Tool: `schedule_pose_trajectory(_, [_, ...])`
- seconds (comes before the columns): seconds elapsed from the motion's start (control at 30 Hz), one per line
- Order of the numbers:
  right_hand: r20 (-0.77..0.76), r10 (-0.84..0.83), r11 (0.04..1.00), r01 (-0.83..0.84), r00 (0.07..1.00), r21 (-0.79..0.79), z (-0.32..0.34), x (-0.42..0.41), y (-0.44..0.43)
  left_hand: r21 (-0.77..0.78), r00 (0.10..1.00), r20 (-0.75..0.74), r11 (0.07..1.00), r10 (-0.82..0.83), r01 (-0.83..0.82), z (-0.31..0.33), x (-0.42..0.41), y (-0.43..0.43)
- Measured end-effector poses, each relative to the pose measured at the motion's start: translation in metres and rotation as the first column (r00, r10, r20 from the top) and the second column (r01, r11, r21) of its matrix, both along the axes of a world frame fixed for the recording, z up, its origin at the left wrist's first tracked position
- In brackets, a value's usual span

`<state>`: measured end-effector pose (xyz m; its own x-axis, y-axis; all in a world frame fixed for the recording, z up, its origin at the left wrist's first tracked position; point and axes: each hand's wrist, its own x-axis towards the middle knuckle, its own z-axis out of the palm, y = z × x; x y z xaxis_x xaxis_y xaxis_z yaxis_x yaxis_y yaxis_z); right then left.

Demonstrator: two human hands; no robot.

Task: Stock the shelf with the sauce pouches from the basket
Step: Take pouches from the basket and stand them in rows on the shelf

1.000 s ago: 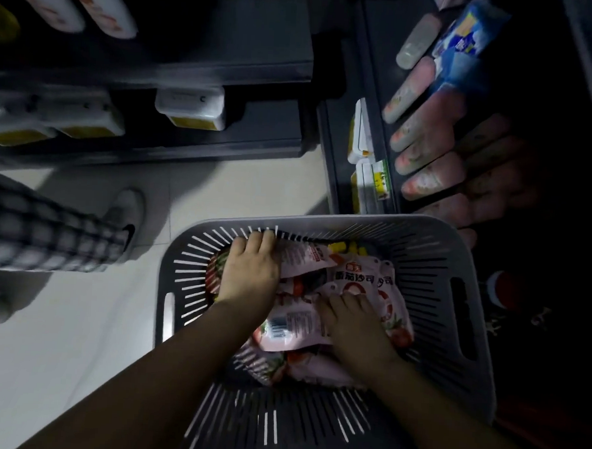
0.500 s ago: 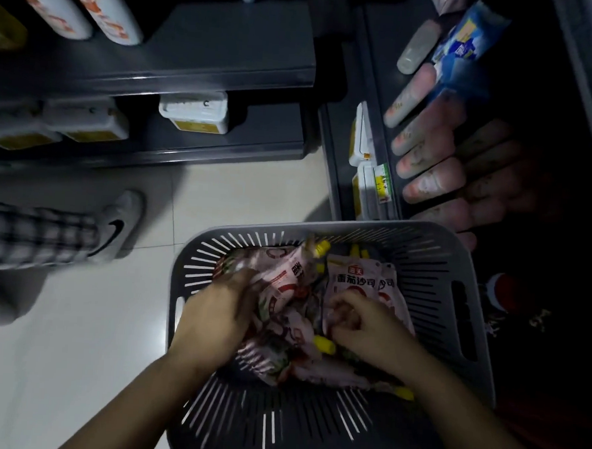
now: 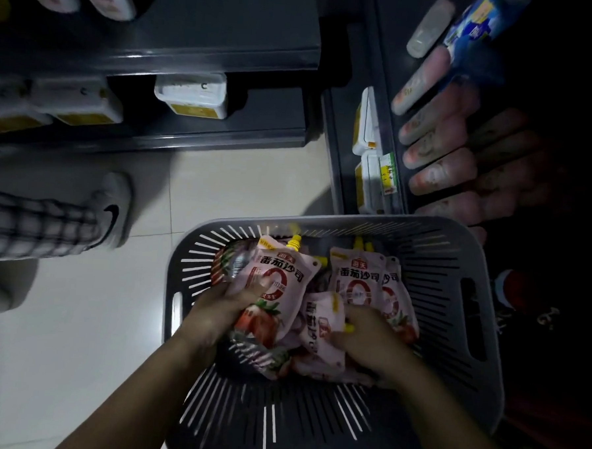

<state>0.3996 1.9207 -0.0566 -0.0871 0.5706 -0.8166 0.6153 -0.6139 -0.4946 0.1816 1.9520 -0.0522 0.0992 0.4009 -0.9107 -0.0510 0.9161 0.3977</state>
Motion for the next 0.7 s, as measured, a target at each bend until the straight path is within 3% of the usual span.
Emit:
schedule_pose_trajectory(0.07, [-0.043,-0.085,0.994,0.082,0.995,-0.065,0.006,0.019,0.007,-0.003,0.998,-0.012,0.998,-0.063,0.063,-0.002,0.002,0.001])
schedule_pose_trajectory(0.13, [-0.058,-0.384,0.922,0.379,0.921,-0.083,0.011,0.032,0.010,-0.011,0.996,0.003,0.996,-0.087,0.087,-0.001,0.005,0.001])
schedule_pose_trajectory(0.23, [0.005,-0.777,0.629,0.777,0.629,0.009,0.000,0.038,0.007,0.007,0.999,0.040,1.000,-0.027,0.027,-0.002,0.008,-0.003])
schedule_pose_trajectory(0.3, [-0.070,-0.890,0.455,0.887,0.450,-0.077,-0.008,0.026,0.006,0.007,0.998,0.060,1.000,0.025,-0.026,-0.002,0.010,-0.006])
schedule_pose_trajectory(0.37, [-0.195,-0.917,0.387,0.894,0.348,-0.225,-0.013,0.009,0.004,-0.020,0.995,0.083,0.998,0.062,-0.061,-0.004,0.011,-0.009])
schedule_pose_trajectory(0.43, [-0.225,-0.894,0.431,0.882,0.388,-0.190,-0.021,-0.007,0.002,-0.049,0.995,0.075,0.997,0.066,-0.063,-0.008,0.011,-0.011])
schedule_pose_trajectory(0.57, [0.066,-0.824,0.566,0.823,0.563,0.048,-0.037,-0.029,0.008,-0.071,0.997,0.056,0.996,0.050,-0.046,-0.013,0.013,-0.018])
schedule_pose_trajectory(0.63, [0.112,-0.769,0.639,0.759,0.629,0.122,-0.041,-0.028,0.012,-0.067,0.996,0.055,0.995,0.077,-0.073,-0.013,0.013,-0.021])
schedule_pose_trajectory(0.7, [0.100,-0.763,0.647,0.751,0.639,0.136,-0.042,-0.022,0.015,-0.064,0.994,0.056,0.993,0.098,-0.094,-0.014,0.013,-0.024])
